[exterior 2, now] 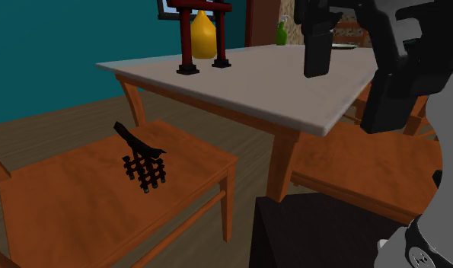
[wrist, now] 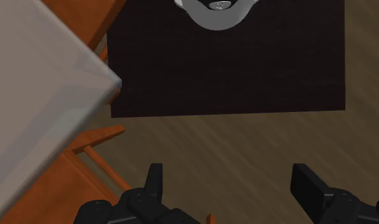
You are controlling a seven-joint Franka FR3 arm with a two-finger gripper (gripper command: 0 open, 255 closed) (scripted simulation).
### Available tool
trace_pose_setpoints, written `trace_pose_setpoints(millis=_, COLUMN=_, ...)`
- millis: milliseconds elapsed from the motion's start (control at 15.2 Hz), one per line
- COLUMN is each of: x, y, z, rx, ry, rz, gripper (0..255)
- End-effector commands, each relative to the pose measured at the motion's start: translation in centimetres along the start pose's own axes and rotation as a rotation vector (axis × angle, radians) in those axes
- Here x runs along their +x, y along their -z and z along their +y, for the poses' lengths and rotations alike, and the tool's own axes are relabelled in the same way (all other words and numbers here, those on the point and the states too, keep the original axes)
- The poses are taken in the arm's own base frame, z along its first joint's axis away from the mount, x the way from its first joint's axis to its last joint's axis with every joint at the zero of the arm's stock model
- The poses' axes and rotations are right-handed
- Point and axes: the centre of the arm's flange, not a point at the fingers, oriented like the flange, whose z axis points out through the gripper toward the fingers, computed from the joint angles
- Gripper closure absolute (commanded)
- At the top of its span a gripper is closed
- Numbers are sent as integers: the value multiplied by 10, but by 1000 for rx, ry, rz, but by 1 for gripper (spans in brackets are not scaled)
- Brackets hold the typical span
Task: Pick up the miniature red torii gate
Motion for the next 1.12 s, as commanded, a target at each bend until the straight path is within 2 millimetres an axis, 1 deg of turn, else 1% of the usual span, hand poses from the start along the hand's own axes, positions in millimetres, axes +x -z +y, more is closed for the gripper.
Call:
trace_pose_setpoints(millis=0, x=0, y=0, z=0, rx=0, ry=0, rz=0, gripper=0)
trace_pose_setpoints(millis=264, x=46, y=-20, z=13, rx=-10, ry=-87, rz=5, gripper=0)
trace_pose_setpoints(millis=528, x=91, y=-39, z=30, rx=-20, ry=-174, rz=11, gripper=0)
trace_pose_setpoints(millis=1056, x=175, y=-77, z=76, rx=-39, ry=-347, rz=21, gripper=0)
